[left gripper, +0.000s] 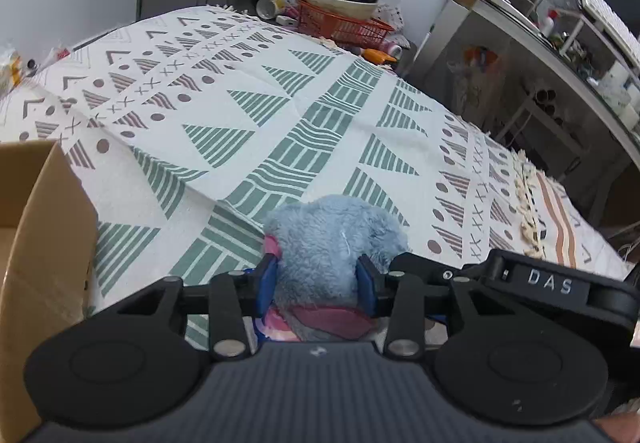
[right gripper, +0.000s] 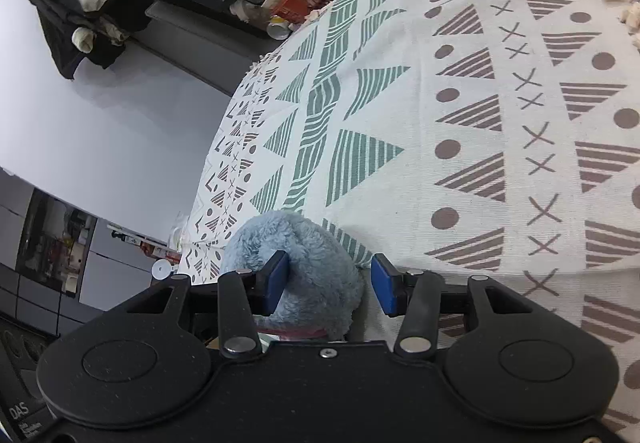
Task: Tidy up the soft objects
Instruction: 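Close the left and right tools together on the grey fluffy plush, then carry the grey fluffy plush into the box with both tools and open them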
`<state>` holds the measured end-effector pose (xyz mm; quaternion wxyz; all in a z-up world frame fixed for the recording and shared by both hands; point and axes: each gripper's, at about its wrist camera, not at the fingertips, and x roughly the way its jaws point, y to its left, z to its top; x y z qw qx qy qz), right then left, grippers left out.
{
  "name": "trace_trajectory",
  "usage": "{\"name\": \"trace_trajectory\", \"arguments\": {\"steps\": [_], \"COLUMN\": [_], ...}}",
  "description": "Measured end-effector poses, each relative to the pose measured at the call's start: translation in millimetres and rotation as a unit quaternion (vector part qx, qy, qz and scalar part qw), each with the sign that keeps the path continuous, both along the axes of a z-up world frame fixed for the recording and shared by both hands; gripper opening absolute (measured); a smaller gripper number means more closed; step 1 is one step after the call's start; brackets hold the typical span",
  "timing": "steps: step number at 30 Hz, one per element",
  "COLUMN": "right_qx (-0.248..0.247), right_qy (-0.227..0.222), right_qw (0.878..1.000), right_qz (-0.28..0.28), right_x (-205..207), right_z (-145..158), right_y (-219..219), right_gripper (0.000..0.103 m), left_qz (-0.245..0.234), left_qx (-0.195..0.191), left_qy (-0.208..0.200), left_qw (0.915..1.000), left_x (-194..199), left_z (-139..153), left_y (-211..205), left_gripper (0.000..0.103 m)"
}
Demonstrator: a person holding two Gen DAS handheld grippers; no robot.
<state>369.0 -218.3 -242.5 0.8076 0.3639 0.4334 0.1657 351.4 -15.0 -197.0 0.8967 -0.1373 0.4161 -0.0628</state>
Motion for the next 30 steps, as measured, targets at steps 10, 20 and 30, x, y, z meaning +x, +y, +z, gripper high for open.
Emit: {"name": "trace_trajectory", "arguments": {"steps": [10,20,30], "right_qx": [-0.015,-0.030,-0.039], "right_qy": [-0.003,-0.030,-0.059], "right_qw": [1.000,0.998,0.997], "right_qz": [0.024,0.044,0.027], "right_x": [-3,-17,-40], "right_z": [2,18,47], "right_y": [11,20,25], "right_gripper": [0.035,0.009,0.004], "left_qz": [0.027,0.022,0.030], "left_qx": [-0.037,-0.046,-0.062], "left_qy": [0.009,-0.011,-0.022], "left_qw": [0.9989,0.9986,0.9974], "left_x": [-9,-25,-47], "left_z": [4,22,44], "left_y": [14,18,28], "left_gripper": [0.029,0.024,0.023]}}
